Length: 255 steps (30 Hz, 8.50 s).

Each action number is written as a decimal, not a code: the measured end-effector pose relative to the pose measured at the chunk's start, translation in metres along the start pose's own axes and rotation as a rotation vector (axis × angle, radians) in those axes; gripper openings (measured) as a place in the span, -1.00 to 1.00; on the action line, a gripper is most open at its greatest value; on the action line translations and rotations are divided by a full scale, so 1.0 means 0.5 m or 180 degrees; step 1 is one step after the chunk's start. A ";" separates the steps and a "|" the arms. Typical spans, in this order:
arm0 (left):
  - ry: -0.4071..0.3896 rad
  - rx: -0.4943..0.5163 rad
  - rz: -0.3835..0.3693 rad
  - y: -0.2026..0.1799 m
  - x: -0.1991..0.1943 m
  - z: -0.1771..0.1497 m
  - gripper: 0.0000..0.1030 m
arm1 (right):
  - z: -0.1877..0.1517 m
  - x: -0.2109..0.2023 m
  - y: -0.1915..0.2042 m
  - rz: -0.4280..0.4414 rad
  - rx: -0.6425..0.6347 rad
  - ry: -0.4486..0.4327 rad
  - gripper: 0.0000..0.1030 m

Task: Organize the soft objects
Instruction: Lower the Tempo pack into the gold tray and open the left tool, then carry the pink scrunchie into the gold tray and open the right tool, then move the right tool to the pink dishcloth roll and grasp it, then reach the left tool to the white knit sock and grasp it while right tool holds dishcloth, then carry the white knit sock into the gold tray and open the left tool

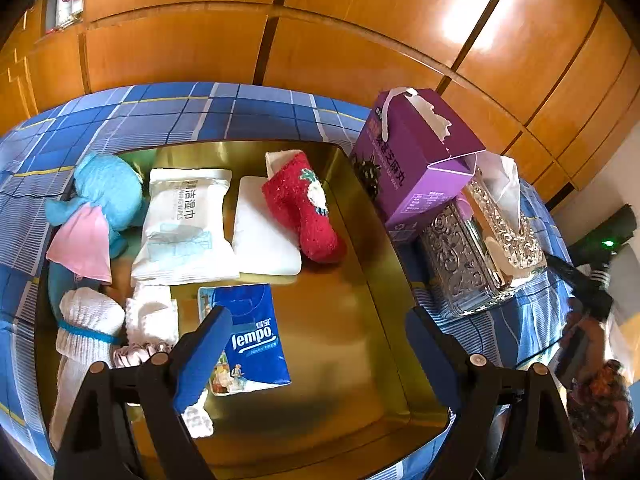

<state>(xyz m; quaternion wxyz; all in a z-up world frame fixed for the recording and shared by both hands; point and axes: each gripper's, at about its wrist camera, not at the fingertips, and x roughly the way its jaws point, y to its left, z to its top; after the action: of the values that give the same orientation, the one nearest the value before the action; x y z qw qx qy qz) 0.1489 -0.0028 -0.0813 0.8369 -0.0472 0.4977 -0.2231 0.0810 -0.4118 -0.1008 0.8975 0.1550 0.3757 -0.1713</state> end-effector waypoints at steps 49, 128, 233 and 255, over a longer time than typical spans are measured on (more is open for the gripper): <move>-0.0501 -0.0465 0.0045 0.105 -0.111 0.024 0.90 | -0.109 -0.086 0.531 0.1885 -0.1093 0.0530 -0.53; 0.0939 0.0726 -0.0586 -0.735 0.445 0.299 0.99 | 0.116 0.149 -0.333 -0.0019 0.0717 0.0190 -0.28; 0.0826 0.0771 -0.1194 -0.747 0.346 0.254 -0.48 | 0.072 0.124 -0.282 -0.0772 0.0394 -0.0458 -0.29; 0.0520 0.0908 -0.1625 -0.653 0.124 0.223 -0.48 | 0.076 0.082 -0.277 -0.0836 0.0419 -0.0501 -0.29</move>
<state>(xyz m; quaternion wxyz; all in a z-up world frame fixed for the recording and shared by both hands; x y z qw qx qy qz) 0.1628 -0.3371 0.0226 0.7091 -0.0346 0.4990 -0.4970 0.0728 -0.5587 -0.1261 0.8820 0.1492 0.3091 -0.3229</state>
